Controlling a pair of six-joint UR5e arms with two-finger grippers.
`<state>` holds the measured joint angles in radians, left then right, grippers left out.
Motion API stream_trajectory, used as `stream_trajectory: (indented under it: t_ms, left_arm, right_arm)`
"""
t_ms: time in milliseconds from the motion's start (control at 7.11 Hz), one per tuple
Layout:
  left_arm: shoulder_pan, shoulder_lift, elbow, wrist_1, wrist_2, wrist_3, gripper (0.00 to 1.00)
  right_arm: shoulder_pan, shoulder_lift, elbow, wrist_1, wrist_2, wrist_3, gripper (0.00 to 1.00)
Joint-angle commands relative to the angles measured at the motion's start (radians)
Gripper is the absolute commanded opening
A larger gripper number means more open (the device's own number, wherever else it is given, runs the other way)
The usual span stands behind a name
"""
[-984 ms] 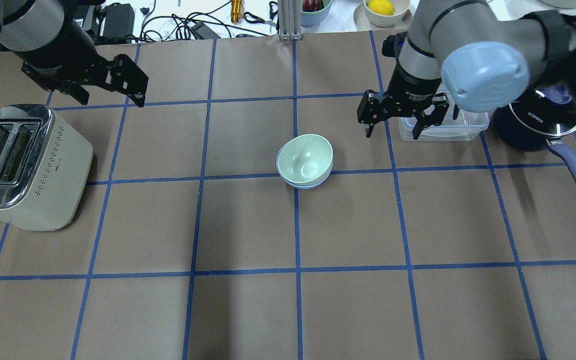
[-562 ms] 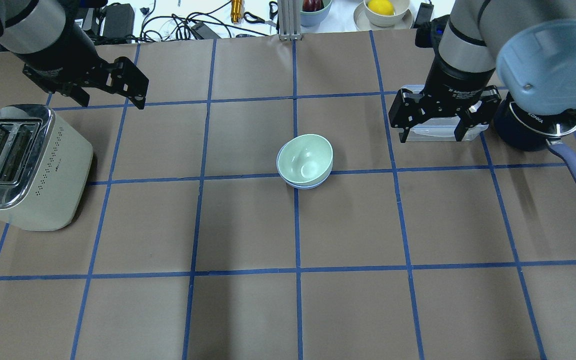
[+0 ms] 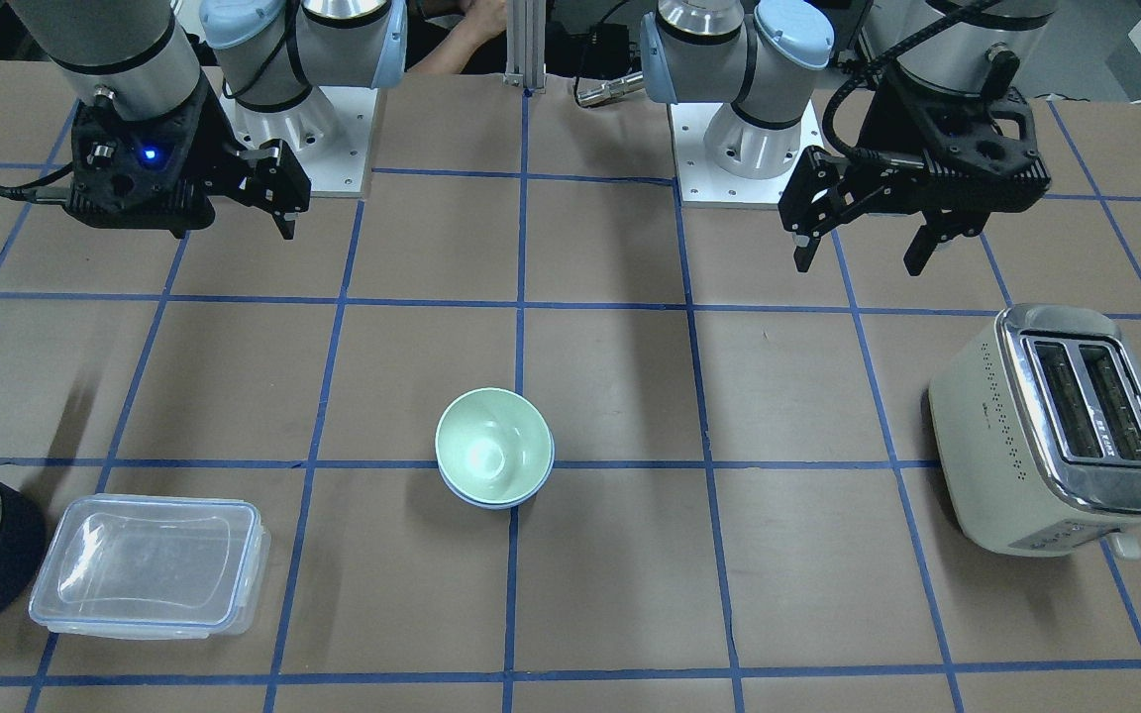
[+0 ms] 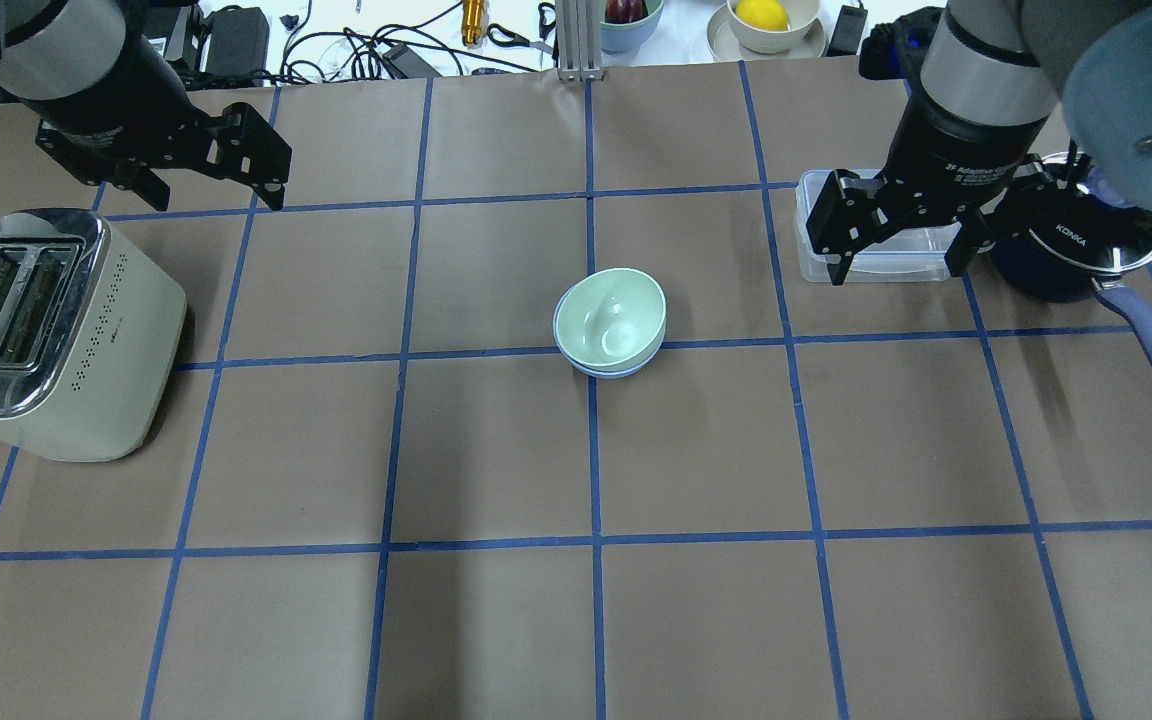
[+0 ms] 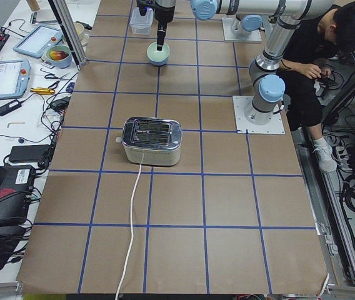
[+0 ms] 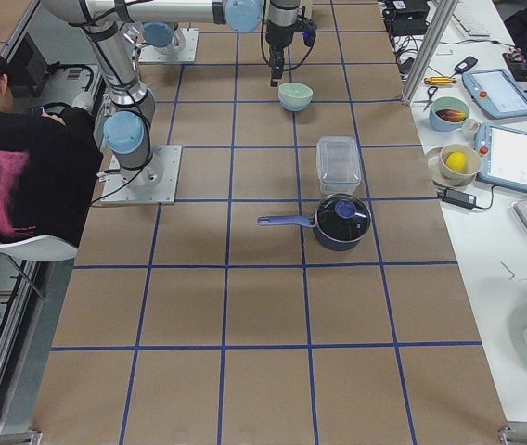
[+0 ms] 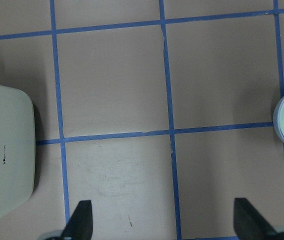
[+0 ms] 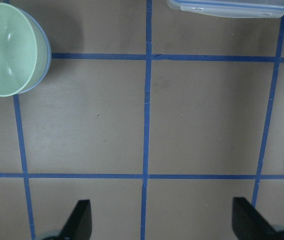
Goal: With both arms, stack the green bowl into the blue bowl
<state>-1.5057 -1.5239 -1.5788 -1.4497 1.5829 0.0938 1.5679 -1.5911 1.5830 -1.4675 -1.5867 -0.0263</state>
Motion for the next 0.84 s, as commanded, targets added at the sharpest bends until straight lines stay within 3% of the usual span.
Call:
stream_trajectory:
  t_ms: [0, 703]
  left_arm:
    - [0.007, 0.011, 0.0, -0.003, 0.0, -0.009, 1.0]
    - [0.028, -0.004, 0.002, -0.052, -0.001, -0.011, 1.0]
  right_arm:
    - [-0.003, -0.001, -0.028, 0.026, 0.01, 0.0, 1.0]
    - [-0.003, -0.001, -0.025, 0.03, 0.01, 0.011, 1.0]
